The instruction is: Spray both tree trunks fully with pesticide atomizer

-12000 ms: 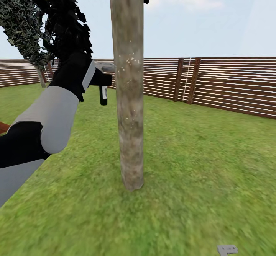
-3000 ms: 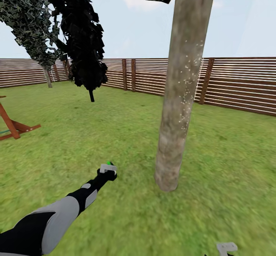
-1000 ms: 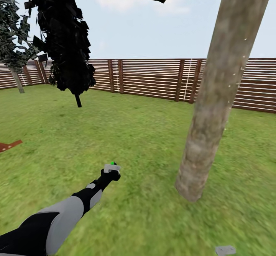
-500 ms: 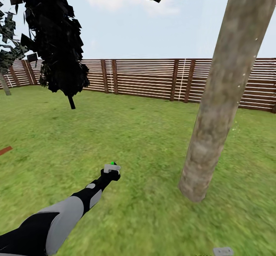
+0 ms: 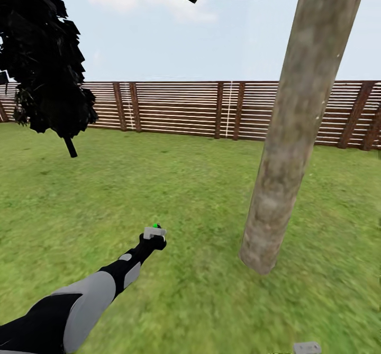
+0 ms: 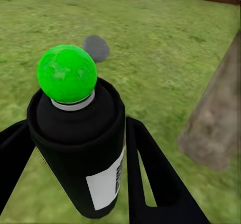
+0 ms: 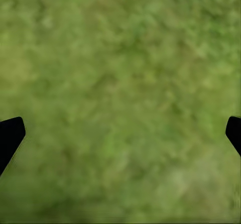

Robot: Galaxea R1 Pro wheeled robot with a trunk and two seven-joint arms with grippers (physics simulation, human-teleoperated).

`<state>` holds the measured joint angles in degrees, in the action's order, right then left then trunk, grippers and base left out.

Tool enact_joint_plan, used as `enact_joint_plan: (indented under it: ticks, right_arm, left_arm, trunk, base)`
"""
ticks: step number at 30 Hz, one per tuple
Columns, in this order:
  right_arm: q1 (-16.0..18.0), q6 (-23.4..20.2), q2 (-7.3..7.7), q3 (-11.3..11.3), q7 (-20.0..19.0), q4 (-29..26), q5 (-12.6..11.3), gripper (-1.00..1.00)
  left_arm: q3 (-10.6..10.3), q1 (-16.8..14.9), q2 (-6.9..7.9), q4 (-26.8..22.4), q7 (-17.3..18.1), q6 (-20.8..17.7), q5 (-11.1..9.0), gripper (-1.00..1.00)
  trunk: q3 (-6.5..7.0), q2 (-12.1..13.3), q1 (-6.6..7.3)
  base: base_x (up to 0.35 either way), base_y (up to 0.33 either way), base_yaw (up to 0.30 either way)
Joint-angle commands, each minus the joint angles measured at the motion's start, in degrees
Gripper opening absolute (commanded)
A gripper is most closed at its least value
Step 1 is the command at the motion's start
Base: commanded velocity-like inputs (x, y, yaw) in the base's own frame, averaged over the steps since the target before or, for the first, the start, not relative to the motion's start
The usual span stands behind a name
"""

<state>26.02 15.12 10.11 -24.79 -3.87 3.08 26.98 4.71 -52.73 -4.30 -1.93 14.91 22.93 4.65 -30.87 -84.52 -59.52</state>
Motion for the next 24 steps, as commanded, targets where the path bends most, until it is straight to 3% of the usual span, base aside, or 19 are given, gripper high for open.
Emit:
enact_joint_plan:
  ticks: [1,24]
  right_arm:
    - [0.00,0.00,-0.01,0.00,0.00,0.00,0.00,1.00]
    - [0.00,0.01,-0.44,0.00,0.00,0.00,0.00,1.00]
  left_arm:
    - [0.03,0.00,0.01,-0.01,-0.06,0.01,0.00,-1.00]
    - [0.02,0.00,-0.01,0.07,0.03,0.01,0.00,-1.00]
  trunk:
    - [0.00,0.00,0.00]
    - [0.00,0.00,0.00]
  base:
    - [0.128,0.310,-0.284]
    - [0.129,0.309,-0.283]
